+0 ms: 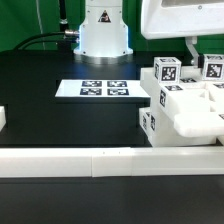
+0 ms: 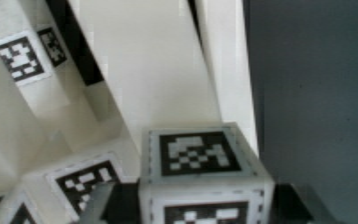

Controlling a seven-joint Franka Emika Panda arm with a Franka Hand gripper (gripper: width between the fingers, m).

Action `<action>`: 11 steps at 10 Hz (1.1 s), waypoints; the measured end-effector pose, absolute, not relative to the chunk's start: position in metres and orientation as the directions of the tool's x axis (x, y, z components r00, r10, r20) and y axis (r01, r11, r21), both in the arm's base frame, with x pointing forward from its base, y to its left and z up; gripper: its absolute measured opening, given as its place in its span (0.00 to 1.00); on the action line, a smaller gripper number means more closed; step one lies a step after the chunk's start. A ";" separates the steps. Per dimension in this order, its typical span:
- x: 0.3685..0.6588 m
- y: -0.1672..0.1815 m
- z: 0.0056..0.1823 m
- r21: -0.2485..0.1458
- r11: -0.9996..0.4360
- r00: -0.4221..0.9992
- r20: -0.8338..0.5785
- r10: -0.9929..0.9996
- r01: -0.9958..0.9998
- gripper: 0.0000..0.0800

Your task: Assemble chair

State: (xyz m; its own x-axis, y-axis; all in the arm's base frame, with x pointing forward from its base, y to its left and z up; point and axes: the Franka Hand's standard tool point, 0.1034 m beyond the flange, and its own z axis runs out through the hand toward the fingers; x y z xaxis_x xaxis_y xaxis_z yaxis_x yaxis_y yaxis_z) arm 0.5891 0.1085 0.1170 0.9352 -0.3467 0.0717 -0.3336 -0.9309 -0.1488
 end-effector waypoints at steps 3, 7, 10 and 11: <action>0.590 0.108 0.117 -0.206 -0.797 0.806 0.056 -0.590 -0.569 0.36; 0.590 0.110 0.117 -0.217 -0.608 0.623 -0.005 -0.782 -0.764 0.36; 0.587 0.120 0.117 -0.204 -0.325 0.348 -0.090 -0.933 -0.923 0.36; 0.586 0.122 0.117 -0.193 -0.222 0.246 -0.112 -0.963 -0.956 0.36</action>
Offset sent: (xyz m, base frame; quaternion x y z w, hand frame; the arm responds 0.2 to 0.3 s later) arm 0.0000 0.0000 0.0000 0.0000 0.0000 0.1938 0.9810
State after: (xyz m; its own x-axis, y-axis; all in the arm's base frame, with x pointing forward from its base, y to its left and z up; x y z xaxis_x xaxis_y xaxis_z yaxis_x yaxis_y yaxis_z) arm 0.5865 0.1222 0.1166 0.2460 -0.9627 -0.1122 -0.9559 -0.2218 -0.1927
